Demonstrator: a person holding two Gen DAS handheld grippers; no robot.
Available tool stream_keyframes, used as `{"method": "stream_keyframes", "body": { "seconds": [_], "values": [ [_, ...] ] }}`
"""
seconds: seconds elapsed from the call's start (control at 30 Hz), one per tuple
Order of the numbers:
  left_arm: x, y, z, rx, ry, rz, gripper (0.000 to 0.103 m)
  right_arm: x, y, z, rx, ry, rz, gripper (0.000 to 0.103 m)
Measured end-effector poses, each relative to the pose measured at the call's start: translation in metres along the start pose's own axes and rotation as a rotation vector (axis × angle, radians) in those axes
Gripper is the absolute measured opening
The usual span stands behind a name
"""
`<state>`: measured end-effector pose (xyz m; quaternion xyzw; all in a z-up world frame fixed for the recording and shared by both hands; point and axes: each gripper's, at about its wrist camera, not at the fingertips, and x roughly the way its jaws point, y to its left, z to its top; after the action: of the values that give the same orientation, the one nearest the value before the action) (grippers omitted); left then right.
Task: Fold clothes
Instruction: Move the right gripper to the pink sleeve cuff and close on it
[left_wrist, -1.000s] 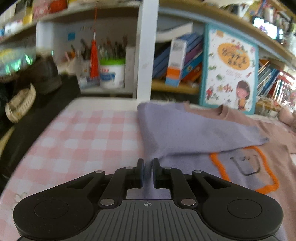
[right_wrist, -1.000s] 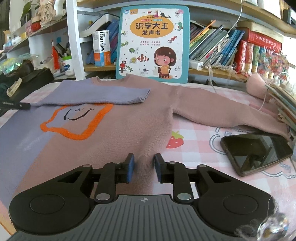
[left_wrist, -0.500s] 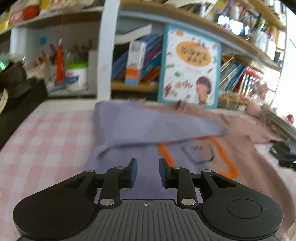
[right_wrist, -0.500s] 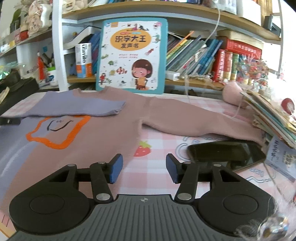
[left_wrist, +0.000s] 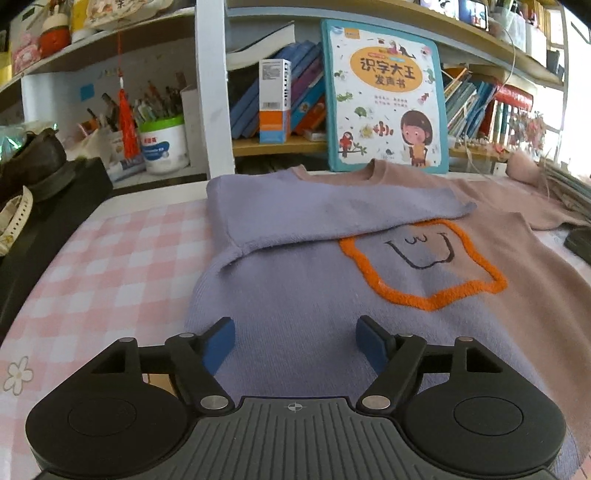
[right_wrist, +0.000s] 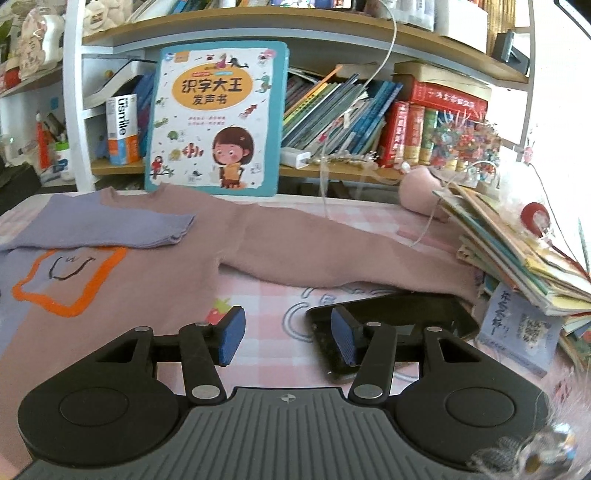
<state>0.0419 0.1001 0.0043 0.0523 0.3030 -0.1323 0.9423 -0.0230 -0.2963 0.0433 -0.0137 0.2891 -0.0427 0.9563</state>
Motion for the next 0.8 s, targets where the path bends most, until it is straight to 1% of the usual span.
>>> {"method": "stream_keyframes", "body": {
  "seconds": [0.13,0.2,0.27,0.4,0.5,0.6,0.8],
  "values": [
    [-0.011,-0.007,0.0,0.014,-0.044,0.005,0.075,0.004,-0.008,0.005,-0.021,0.014,-0.036,0.049],
    [-0.022,-0.015,0.001,0.032,-0.087,-0.026,0.077,0.007,-0.014,0.008,-0.032,0.021,-0.062,0.05],
    [-0.028,-0.022,0.002,0.048,-0.113,-0.06,0.081,0.01,-0.021,0.01,-0.035,0.028,-0.085,0.051],
    [-0.031,-0.031,0.0,0.081,-0.105,-0.098,0.083,0.021,-0.047,0.014,0.012,0.047,-0.126,0.052],
    [-0.032,-0.038,-0.002,0.103,-0.095,-0.121,0.086,0.029,-0.064,0.015,0.024,0.06,-0.164,0.054],
    [-0.027,-0.039,-0.006,0.096,-0.055,-0.104,0.087,0.038,-0.077,0.018,0.012,0.072,-0.206,0.055],
    [-0.023,-0.031,-0.012,0.056,-0.014,-0.095,0.09,0.059,-0.103,0.026,0.075,0.104,-0.207,0.057]
  ]
}}
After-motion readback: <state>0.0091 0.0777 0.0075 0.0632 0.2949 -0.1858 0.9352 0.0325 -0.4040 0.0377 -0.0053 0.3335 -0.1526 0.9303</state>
